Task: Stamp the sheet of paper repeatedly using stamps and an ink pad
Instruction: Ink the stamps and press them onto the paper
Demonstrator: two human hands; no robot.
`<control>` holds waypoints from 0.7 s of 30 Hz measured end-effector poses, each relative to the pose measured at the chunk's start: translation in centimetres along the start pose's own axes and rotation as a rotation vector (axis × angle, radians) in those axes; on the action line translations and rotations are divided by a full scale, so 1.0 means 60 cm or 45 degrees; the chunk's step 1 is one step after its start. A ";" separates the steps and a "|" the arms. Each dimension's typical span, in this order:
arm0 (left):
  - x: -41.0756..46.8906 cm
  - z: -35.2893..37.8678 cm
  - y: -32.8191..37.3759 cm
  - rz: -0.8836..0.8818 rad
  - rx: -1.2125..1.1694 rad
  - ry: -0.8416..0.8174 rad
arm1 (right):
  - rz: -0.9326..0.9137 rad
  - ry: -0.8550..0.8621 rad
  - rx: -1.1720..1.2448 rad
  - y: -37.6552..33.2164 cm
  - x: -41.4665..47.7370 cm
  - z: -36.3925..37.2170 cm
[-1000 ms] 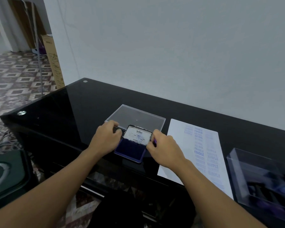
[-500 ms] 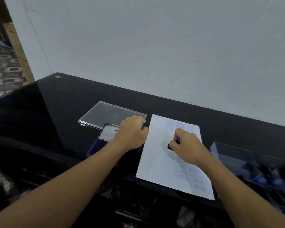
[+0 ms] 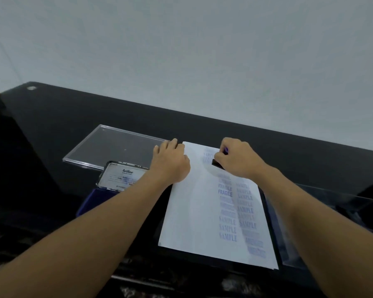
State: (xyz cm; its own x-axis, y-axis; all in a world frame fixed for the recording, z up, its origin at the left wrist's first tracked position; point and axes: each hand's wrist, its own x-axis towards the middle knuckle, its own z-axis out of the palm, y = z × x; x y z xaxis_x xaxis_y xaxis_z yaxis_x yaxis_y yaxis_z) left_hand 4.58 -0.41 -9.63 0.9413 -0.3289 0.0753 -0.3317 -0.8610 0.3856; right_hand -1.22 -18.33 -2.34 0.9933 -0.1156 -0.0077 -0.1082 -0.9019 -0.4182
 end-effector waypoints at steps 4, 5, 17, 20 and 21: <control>-0.006 0.020 -0.006 0.042 0.102 0.072 | -0.022 -0.042 -0.040 -0.003 0.018 0.010; -0.007 0.023 -0.007 0.058 0.129 0.093 | -0.031 -0.053 -0.052 -0.005 0.020 0.012; -0.015 0.028 -0.007 0.088 0.286 0.136 | -0.108 -0.111 -0.147 -0.013 0.036 0.029; -0.015 0.030 -0.006 0.084 0.298 0.140 | -0.116 -0.113 -0.163 -0.012 0.041 0.032; -0.015 0.030 -0.006 0.084 0.295 0.139 | -0.116 -0.115 -0.168 -0.012 0.043 0.034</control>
State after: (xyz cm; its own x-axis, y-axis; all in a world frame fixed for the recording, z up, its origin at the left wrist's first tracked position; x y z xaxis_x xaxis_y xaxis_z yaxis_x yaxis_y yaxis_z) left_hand 3.74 -0.50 -11.48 0.9142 -0.3540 0.1972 -0.3858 -0.9092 0.1565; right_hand 1.48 -17.12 -3.89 0.9983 0.0018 -0.0589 -0.0159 -0.9543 -0.2983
